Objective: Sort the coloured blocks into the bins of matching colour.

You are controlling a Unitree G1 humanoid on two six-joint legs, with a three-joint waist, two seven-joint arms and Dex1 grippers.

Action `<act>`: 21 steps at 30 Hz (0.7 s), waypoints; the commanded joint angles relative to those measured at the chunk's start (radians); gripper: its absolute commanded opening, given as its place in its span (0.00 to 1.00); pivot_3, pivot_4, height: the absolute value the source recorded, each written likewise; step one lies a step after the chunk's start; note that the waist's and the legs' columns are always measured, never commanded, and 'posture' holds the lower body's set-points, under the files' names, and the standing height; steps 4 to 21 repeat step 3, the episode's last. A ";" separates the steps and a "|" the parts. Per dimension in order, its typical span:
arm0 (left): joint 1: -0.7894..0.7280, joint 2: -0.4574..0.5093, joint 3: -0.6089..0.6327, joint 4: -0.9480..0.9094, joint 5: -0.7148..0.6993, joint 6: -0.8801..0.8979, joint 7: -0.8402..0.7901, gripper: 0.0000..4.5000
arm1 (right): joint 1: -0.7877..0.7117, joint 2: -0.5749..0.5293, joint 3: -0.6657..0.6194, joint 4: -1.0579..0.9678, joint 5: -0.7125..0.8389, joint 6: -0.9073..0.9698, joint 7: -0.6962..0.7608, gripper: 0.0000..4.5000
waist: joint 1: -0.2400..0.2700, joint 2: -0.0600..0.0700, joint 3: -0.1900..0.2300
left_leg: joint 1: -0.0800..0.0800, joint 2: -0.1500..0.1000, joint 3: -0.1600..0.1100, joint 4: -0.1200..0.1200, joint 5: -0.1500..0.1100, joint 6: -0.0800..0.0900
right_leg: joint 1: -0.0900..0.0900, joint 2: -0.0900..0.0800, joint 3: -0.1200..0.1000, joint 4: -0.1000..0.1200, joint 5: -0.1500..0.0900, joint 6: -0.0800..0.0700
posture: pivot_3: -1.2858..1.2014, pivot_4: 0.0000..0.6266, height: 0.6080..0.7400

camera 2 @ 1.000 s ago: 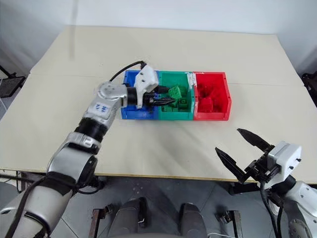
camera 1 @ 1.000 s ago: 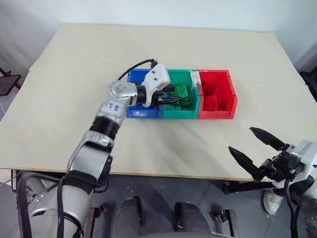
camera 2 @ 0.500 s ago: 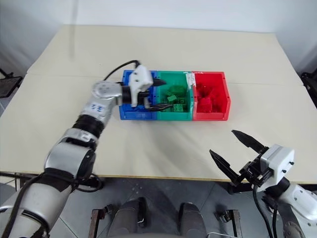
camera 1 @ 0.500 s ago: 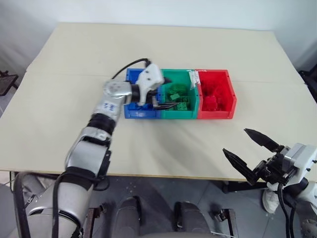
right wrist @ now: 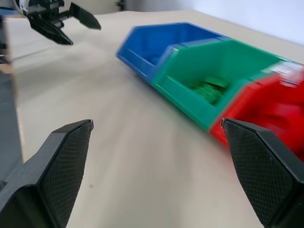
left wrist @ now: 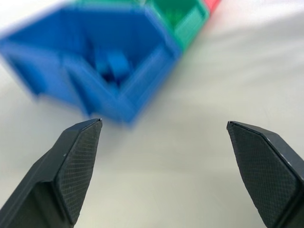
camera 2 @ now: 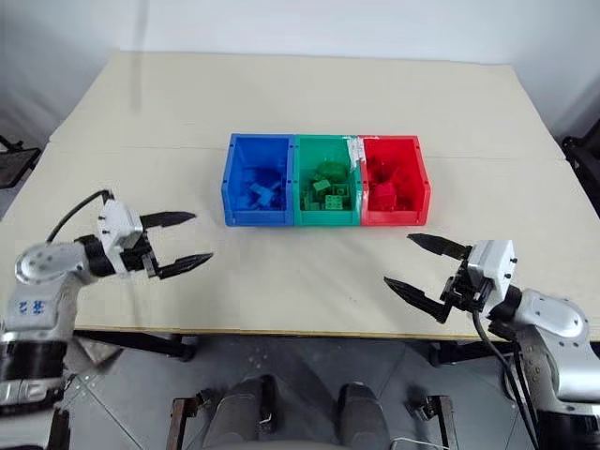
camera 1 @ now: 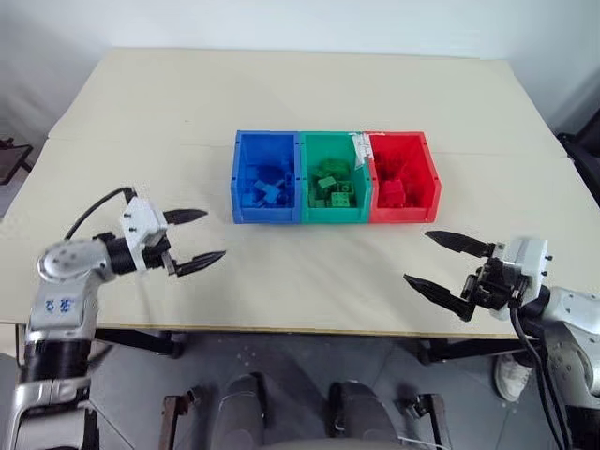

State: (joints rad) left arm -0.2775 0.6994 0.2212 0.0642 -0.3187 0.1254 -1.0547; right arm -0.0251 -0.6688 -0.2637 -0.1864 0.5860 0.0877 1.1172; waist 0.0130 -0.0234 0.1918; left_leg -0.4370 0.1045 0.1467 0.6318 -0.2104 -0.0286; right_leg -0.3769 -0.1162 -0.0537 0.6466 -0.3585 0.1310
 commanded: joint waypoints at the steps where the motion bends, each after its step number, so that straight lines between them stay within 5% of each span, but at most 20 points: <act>1: 0.035 -0.005 0.040 -0.092 -0.032 0.026 0.069 0.99 | -0.026 -0.015 -0.005 0.037 -0.005 -0.028 0.034 1.00 | 0.007 0.000 0.000 | 0.000 0.000 0.000 0.000 0.000 0.001 | 0.000 0.000 0.000 0.000 0.000 0.000 | 0.52 0.24 1.00; 21: 0.061 -0.023 0.049 -0.097 -0.038 0.032 0.099 0.99 | -0.041 -0.013 -0.007 0.061 -0.016 -0.039 0.036 1.00 | 0.007 0.000 0.000 | 0.000 0.000 0.001 0.000 0.000 0.001 | 0.000 0.000 0.000 -0.001 0.001 -0.002 | 0.52 0.24 1.00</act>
